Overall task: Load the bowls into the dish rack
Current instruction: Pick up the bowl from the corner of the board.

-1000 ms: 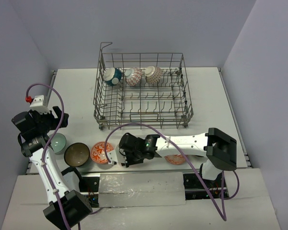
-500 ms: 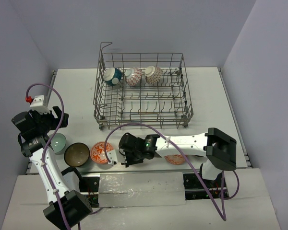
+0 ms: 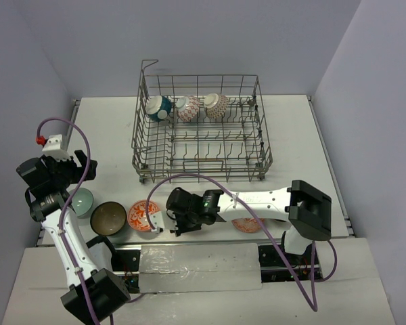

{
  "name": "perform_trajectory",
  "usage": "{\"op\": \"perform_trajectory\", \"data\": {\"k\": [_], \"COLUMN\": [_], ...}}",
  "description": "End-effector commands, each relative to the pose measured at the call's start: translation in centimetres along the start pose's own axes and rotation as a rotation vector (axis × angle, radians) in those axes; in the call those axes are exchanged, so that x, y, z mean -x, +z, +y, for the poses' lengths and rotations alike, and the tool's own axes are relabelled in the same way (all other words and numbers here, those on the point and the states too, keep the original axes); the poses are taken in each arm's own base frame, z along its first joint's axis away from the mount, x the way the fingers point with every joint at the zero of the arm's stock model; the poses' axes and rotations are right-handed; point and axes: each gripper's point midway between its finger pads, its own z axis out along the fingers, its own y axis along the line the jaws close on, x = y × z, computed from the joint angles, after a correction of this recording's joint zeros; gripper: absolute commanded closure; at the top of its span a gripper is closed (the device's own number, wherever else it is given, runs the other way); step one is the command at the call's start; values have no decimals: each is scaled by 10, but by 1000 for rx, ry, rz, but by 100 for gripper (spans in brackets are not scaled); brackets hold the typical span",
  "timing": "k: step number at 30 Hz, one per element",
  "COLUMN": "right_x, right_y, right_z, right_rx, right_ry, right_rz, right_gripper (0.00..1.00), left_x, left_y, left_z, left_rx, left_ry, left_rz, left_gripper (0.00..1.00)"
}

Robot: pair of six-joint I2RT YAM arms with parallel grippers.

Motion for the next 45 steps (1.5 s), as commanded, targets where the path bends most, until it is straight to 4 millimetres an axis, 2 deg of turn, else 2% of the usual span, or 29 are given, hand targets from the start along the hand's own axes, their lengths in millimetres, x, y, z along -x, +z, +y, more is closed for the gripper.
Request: {"op": "perform_trajectory", "data": {"k": [1,8,13,16,23,26,29,32,36,45], "right_x": [6,4,3,3,3,3,3,3,8,15], "right_y": [3,6,6,7,4,4,4,4,-1,-16], "right_z": [1,2,2,2,0,-1,-1,-2,-5,-5], "right_rx": [14,22,24,24,13,11,9,3,-14,-12], "right_ry": [-1,0,0,-1,-2,-4,-2,-3,-2,-5], "right_rz": [1,14,18,22,21,22,24,23,5,-15], "right_gripper": [89,82,82,76,71,75,88,91,100,100], "left_x": [4,4,4,5,5,4,4,4,4,3], "left_y": [1,1,1,0,0,0,0,0,0,0], "left_z": [-2,-3,-3,-4,-4,-4,-4,-4,-5,-6], "left_rx": [-24,-30,-30,-30,-30,-31,-31,-31,-31,-41], "left_ry": [24,25,26,27,28,26,26,25,26,20], "left_rz": [-21,-19,-22,-23,-24,-22,-22,-23,-24,-19], "left_gripper": [21,21,21,21,21,21,21,21,21,21]}}
